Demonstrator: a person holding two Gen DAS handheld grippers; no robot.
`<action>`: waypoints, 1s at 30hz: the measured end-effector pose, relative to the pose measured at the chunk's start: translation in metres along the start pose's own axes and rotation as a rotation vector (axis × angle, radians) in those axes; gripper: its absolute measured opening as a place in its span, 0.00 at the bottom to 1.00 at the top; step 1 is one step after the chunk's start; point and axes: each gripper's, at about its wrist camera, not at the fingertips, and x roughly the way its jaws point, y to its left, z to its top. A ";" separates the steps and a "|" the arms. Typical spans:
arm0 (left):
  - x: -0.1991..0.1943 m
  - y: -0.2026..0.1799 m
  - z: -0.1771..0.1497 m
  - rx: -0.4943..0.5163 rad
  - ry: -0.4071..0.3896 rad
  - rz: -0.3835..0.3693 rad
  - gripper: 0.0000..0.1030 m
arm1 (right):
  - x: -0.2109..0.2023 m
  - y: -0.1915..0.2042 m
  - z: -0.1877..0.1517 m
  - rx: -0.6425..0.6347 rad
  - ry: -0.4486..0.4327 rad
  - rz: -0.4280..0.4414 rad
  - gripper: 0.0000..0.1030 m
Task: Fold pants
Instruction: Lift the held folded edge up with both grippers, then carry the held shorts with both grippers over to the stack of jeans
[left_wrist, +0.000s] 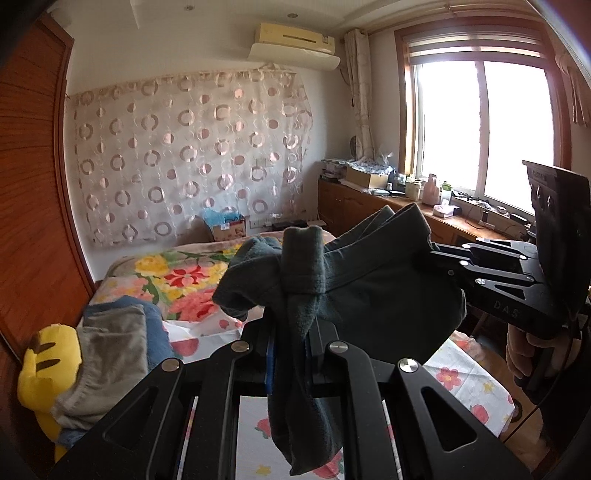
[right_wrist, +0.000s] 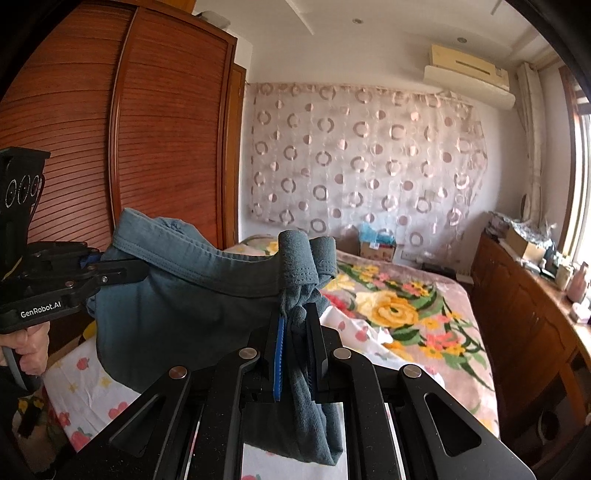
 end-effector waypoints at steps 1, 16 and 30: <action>-0.003 0.002 0.002 0.002 -0.004 0.006 0.12 | 0.002 -0.002 0.000 -0.003 -0.004 0.003 0.10; -0.021 0.049 -0.013 -0.053 0.007 0.150 0.12 | 0.057 0.002 0.004 -0.073 -0.029 0.128 0.10; -0.016 0.086 -0.032 -0.114 0.044 0.244 0.12 | 0.113 -0.021 0.014 -0.118 -0.012 0.226 0.10</action>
